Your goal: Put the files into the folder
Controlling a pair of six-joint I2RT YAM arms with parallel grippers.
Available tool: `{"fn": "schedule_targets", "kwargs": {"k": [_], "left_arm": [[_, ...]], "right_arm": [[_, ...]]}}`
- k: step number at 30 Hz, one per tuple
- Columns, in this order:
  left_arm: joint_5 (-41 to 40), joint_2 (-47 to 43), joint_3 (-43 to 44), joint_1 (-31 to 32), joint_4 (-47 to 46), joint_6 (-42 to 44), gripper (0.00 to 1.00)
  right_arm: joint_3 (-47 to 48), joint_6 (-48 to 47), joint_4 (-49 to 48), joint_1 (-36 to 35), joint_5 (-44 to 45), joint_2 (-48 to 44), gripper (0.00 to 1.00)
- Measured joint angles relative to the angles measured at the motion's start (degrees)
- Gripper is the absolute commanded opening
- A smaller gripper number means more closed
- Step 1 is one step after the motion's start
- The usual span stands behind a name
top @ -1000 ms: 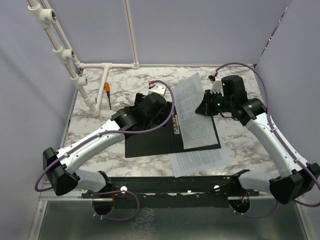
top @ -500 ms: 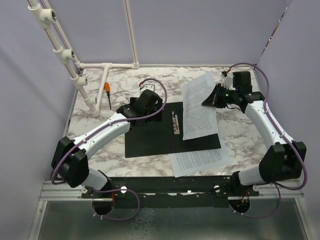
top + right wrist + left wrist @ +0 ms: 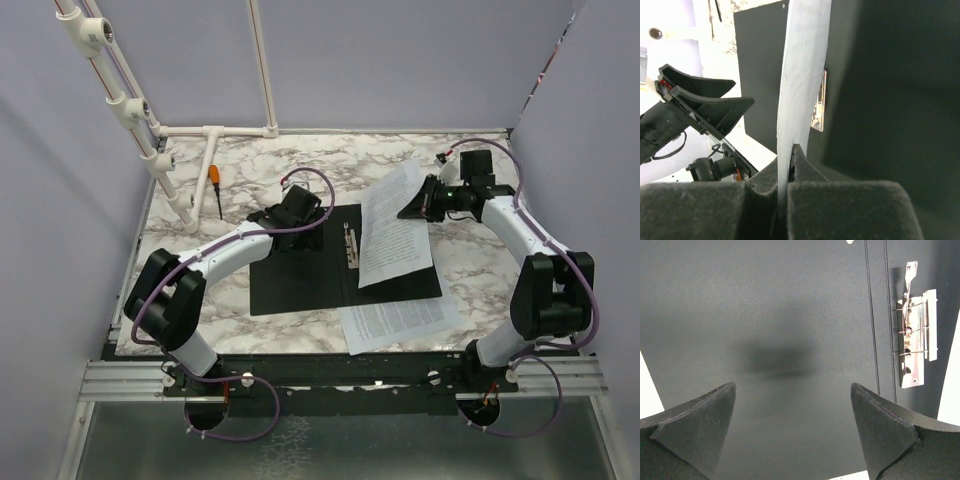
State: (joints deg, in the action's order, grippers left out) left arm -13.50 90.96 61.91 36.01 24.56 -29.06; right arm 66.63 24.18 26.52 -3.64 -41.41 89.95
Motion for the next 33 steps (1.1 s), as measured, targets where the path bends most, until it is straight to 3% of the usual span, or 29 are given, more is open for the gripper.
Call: {"fn": "schedule_targets", "kwargs": {"k": [33], "left_arm": [[3.17, 2.51, -1.73, -0.37, -1.36, -1.66, 0.94]], "right_arm": [[-2.82, -3.26, -6.32, 0.02, -5.07, 11.65, 0.01]]}}
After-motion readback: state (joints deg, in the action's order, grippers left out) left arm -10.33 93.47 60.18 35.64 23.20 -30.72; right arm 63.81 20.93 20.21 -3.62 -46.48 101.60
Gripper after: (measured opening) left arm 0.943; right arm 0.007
